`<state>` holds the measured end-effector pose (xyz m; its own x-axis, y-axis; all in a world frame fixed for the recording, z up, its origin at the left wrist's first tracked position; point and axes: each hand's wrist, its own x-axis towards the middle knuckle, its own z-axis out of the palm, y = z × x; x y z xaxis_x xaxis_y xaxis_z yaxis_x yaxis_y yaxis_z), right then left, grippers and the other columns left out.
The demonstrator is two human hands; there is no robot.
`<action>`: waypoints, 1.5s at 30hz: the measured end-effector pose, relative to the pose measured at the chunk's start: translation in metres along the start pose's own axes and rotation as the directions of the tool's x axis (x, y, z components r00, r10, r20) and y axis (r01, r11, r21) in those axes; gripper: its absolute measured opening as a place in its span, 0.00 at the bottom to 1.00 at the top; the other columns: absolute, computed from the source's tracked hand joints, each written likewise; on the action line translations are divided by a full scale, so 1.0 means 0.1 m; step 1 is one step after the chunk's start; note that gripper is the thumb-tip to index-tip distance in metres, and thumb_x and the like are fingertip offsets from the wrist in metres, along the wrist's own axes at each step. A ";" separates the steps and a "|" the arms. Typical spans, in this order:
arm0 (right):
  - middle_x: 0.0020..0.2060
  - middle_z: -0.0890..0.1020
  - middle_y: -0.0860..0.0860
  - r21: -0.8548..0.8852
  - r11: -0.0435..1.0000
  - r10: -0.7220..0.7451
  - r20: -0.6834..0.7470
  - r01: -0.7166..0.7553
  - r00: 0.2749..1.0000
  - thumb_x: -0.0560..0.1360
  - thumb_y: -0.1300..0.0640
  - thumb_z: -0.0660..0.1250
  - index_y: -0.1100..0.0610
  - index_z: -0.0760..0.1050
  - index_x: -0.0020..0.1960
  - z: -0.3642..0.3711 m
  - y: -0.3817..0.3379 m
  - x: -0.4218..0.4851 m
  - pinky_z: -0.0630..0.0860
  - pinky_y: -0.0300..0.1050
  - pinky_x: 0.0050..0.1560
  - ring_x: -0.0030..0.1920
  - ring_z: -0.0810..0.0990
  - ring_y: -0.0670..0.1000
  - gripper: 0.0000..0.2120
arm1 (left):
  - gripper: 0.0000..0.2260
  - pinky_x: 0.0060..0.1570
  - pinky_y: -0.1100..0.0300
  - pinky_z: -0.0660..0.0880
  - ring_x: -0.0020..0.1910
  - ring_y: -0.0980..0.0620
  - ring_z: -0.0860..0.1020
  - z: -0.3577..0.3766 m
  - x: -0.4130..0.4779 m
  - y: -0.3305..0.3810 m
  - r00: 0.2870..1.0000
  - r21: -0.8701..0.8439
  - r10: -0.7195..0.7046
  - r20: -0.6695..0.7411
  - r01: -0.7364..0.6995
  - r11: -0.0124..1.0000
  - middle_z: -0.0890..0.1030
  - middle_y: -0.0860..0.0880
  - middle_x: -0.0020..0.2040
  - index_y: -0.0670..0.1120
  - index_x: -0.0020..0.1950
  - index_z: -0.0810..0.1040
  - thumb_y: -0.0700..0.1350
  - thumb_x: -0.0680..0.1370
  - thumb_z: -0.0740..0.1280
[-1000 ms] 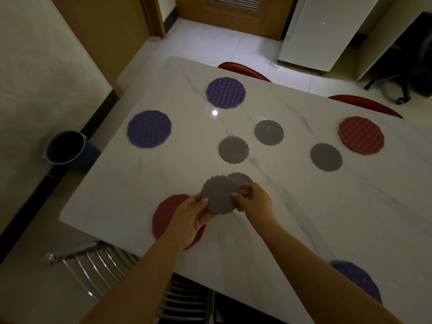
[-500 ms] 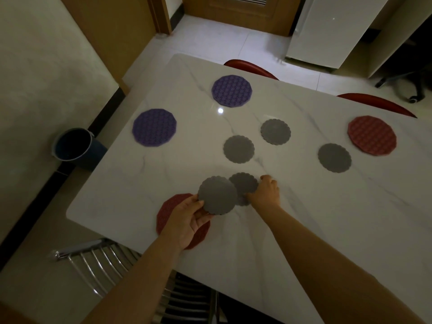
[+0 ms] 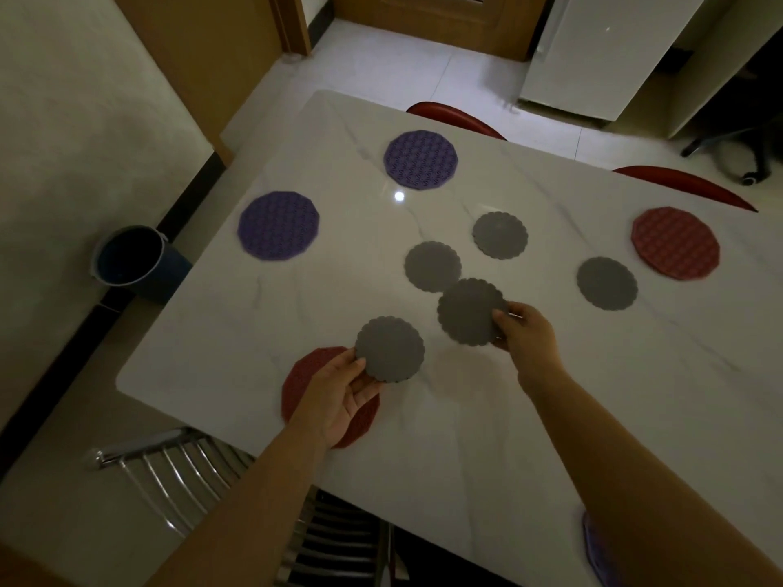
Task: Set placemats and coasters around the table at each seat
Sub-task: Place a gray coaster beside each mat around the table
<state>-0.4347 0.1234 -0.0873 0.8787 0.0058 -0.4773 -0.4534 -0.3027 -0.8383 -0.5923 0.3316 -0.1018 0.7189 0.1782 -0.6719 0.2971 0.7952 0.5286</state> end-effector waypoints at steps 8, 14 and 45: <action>0.39 0.81 0.49 -0.120 0.986 -0.084 0.235 0.115 0.968 0.75 0.59 0.66 0.52 0.76 0.46 0.44 0.02 -0.35 0.75 0.36 0.35 0.39 0.81 0.48 0.02 | 0.13 0.50 0.55 0.81 0.53 0.47 0.83 0.16 0.02 -0.04 0.996 0.035 -0.004 0.090 0.001 0.999 0.84 0.41 0.56 0.41 0.61 0.77 0.36 0.80 0.59; 0.53 0.81 0.50 -0.292 0.948 -0.076 0.183 0.128 0.980 0.75 0.54 0.67 0.53 0.77 0.58 0.46 0.14 -0.35 0.78 0.51 0.55 0.52 0.80 0.51 0.12 | 0.13 0.49 0.55 0.81 0.53 0.46 0.83 0.15 0.03 -0.02 0.994 0.064 -0.028 0.105 0.022 0.998 0.83 0.42 0.56 0.42 0.61 0.77 0.37 0.78 0.61; 0.60 0.70 0.59 -0.853 0.495 -0.185 0.079 0.163 0.979 0.69 0.39 0.68 0.60 0.64 0.66 0.97 -0.33 0.90 0.73 0.53 0.55 0.59 0.70 0.59 0.35 | 0.14 0.47 0.58 0.81 0.54 0.49 0.82 -0.05 0.17 0.16 0.997 0.096 0.070 -0.010 -0.069 0.993 0.83 0.45 0.57 0.43 0.62 0.76 0.38 0.77 0.62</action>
<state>-0.3547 0.2263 -0.1278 0.9329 0.1372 -0.3329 0.0458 -0.9623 -0.2682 -0.5784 0.3502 -0.1077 0.7315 0.2396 -0.6384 0.3055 0.7218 0.6210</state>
